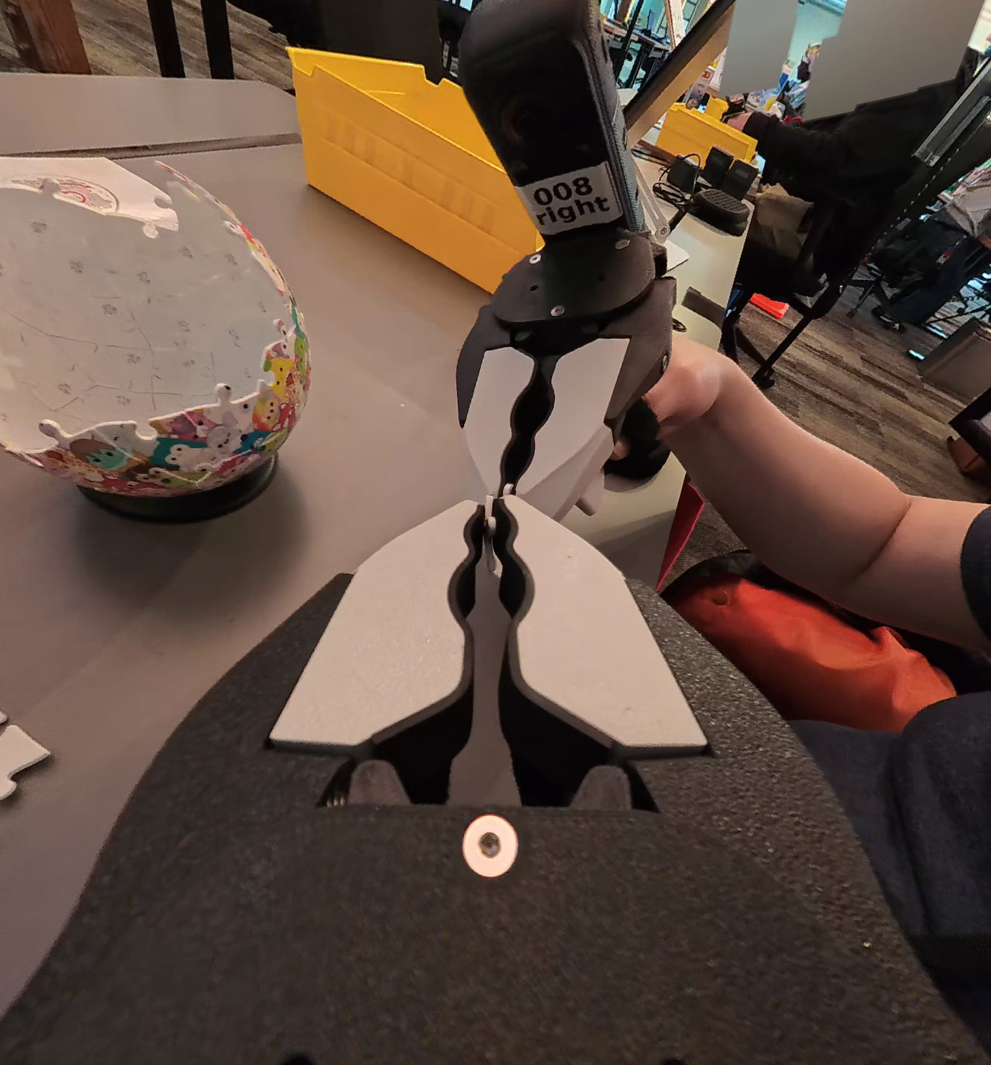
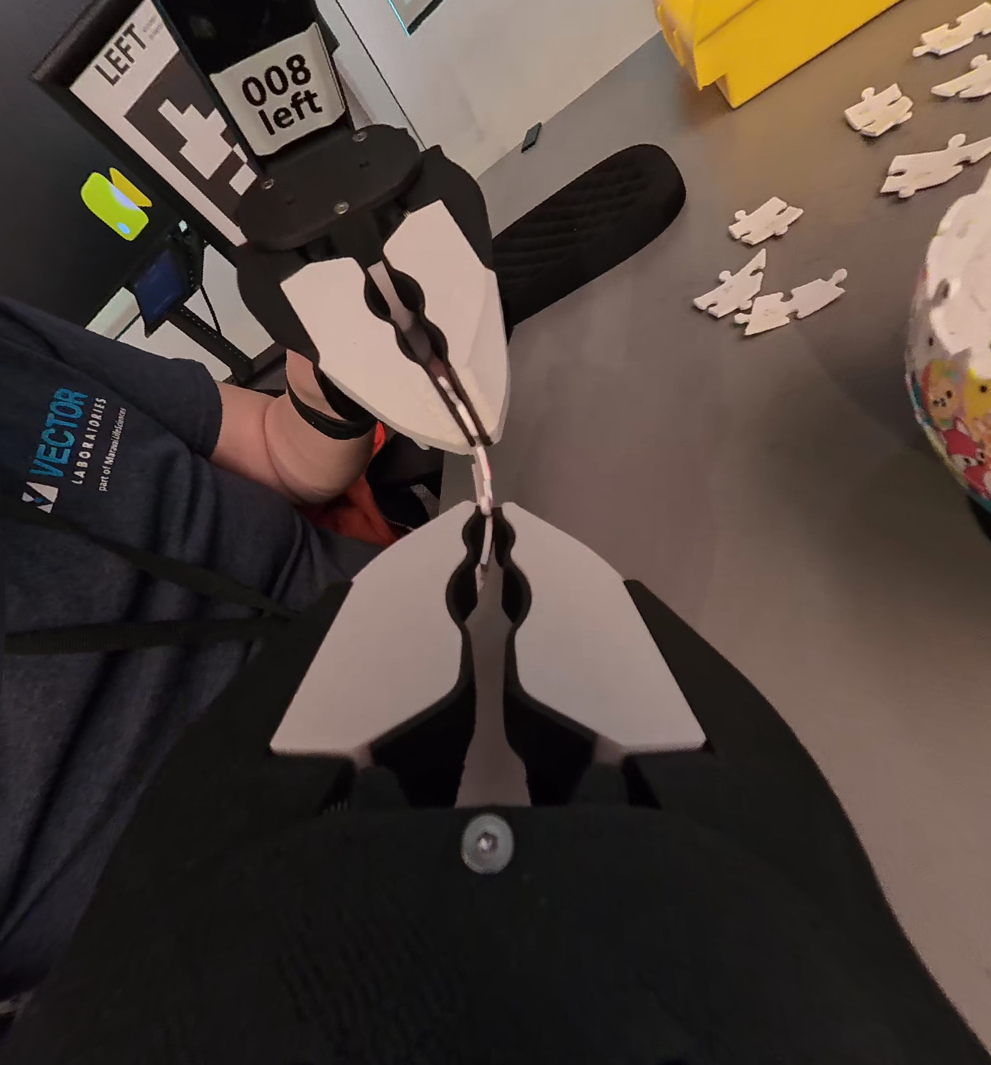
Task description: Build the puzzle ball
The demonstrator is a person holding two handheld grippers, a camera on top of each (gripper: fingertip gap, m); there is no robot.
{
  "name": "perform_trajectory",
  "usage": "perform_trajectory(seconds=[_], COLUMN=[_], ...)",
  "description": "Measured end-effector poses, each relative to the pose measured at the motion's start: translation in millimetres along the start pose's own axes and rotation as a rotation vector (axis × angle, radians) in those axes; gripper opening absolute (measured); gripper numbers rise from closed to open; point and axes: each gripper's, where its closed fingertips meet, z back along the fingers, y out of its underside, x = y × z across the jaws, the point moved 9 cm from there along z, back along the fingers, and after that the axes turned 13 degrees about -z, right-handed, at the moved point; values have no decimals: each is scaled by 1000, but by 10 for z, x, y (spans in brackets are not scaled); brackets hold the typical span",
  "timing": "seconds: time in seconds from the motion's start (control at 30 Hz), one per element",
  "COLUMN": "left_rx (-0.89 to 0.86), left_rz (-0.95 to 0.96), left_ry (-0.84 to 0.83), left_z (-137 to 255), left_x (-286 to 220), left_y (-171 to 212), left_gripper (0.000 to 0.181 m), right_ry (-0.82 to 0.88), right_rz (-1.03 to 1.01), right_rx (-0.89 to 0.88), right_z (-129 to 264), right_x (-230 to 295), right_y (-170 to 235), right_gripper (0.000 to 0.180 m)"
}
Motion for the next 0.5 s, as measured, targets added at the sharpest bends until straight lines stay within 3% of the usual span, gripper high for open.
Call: perform_trajectory(seconds=[0.1,0.2,0.37,0.5], left_rx=[-14,-44,-95,-134], left_rz=[2,13,40,71], left_ry=[3,13,24,35], left_z=[23,69,170,240], left_x=[3,21,100,164], left_y=[-8,-34,-61,-41], left_gripper=[2,2,2,2], right_ry=[-12,16,89,108], right_rz=[-1,4,60,52], right_rx=[-4,-23,-40,-2], right_z=[-3,58,295,270], right_x=[18,52,162,238], right_y=[-16,-89,-314,-476], right_gripper=[4,29,23,21])
